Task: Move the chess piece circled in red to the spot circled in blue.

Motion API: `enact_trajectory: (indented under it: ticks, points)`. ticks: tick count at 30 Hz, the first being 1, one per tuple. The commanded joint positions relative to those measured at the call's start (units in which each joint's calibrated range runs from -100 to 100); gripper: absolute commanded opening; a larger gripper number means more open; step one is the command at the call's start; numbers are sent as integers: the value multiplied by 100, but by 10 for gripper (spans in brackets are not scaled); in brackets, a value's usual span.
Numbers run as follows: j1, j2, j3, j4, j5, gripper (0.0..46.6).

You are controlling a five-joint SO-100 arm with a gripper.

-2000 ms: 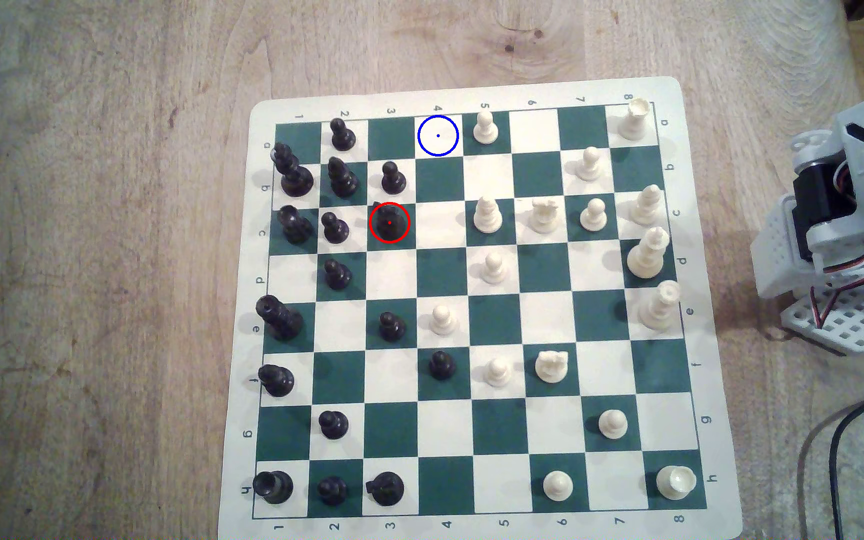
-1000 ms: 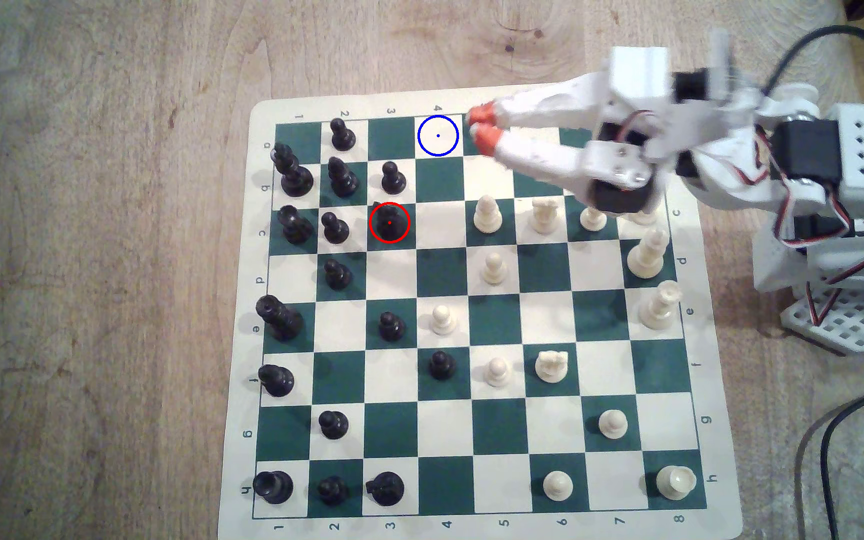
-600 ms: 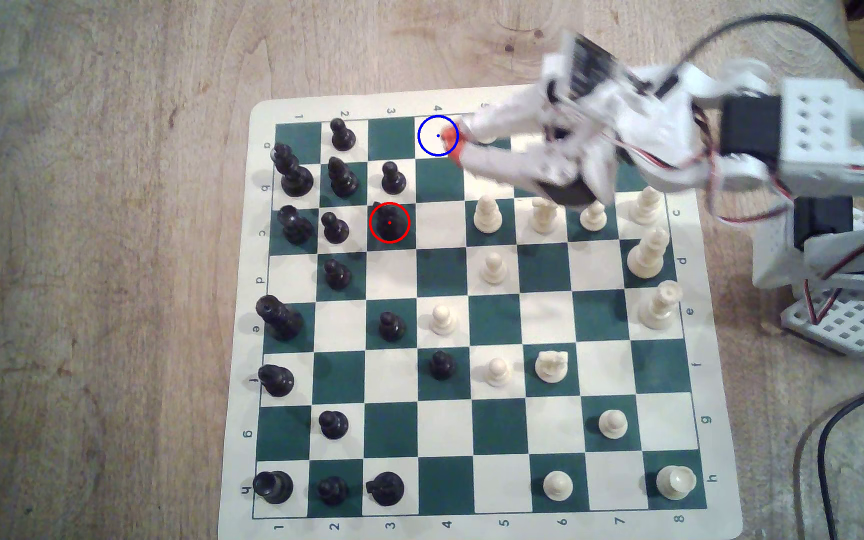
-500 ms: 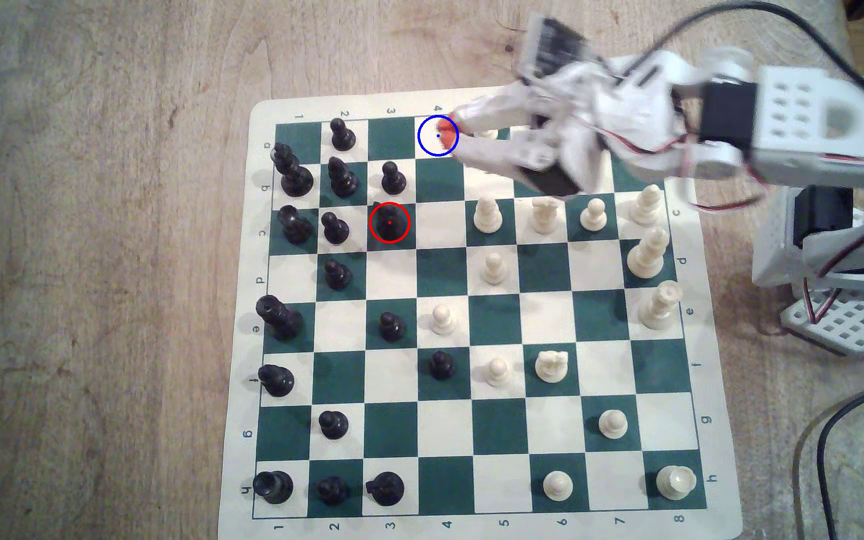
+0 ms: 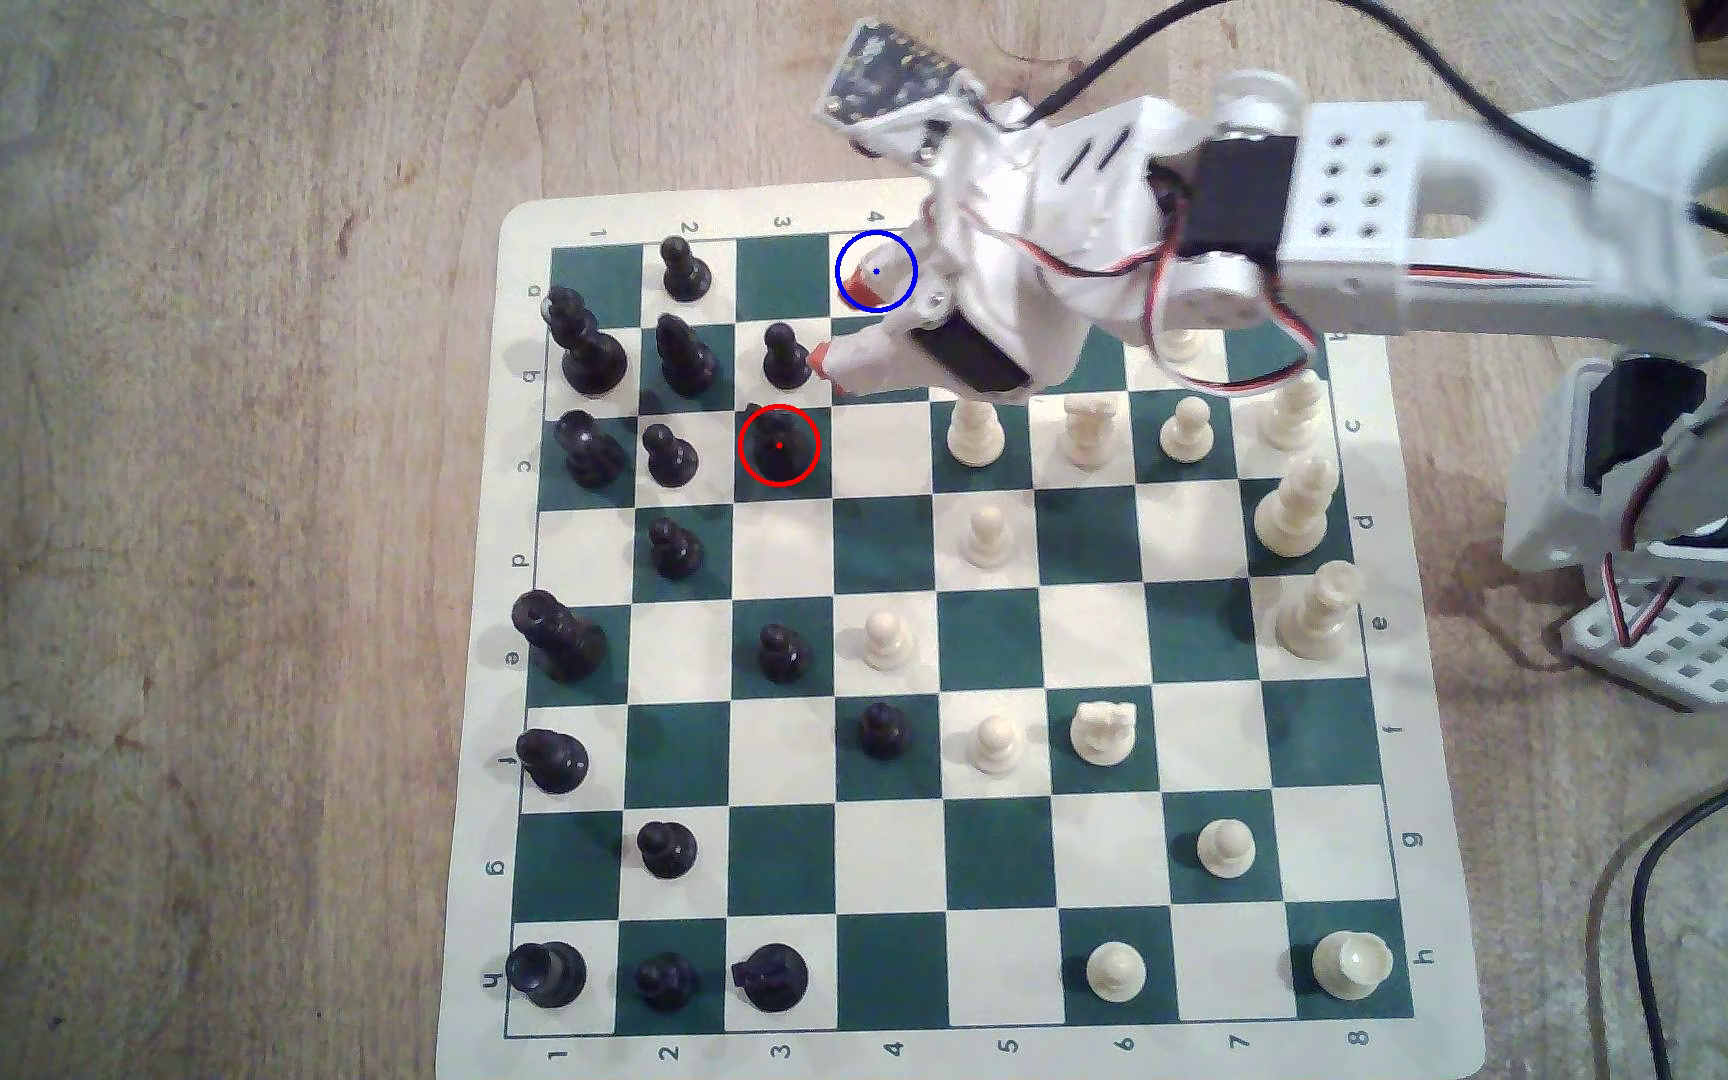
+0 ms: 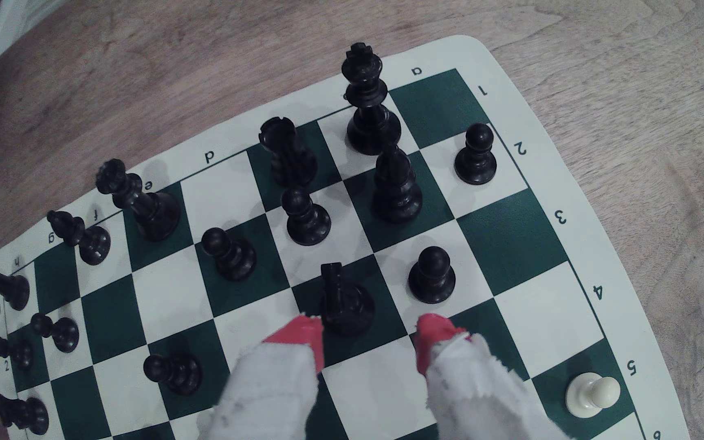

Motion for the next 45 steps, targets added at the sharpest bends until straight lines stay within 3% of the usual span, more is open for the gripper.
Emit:
enact_trajectory:
  ticks: [1,11,45]
  points:
    - [-49,205,-746,18,-10,136]
    - [-284,1249,-1671,100,-10,133]
    - [-300,2828,-2704,-187,83,114]
